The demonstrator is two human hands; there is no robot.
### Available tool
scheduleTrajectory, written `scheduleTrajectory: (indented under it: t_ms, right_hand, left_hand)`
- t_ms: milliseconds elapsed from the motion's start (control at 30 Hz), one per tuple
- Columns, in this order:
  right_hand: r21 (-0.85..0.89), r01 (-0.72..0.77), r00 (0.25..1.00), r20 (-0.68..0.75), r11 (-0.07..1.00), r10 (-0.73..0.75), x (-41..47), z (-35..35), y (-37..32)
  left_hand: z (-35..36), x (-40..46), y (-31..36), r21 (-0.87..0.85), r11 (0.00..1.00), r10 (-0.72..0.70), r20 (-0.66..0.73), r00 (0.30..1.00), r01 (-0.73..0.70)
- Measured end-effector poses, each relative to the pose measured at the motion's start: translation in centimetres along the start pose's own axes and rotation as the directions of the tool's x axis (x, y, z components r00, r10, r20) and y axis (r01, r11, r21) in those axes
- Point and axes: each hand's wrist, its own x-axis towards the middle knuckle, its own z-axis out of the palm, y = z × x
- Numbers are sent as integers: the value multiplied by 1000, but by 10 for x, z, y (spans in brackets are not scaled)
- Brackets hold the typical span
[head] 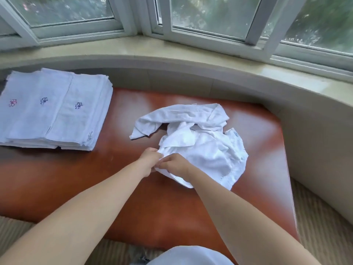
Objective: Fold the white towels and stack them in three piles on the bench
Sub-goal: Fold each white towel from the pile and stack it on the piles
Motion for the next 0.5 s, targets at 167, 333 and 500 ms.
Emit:
scheduleTrajectory:
  t_ms: [167,333,500]
  right_hand:
    - [129,-96,984,162,987,74,-9,62,-16]
    - [-42,-177,931,317,983,181,-26,140,-31]
    - [-309,-197,914,287,931,288,-26,203,-31]
  left_hand:
    - [-69,-18,-46,-62,998,16,-84,996,-21]
    - [-140,-40,-115,-78,997,-16,-106,994,8]
    - [-210,-43,-173,133,991,21,-243,970,12]
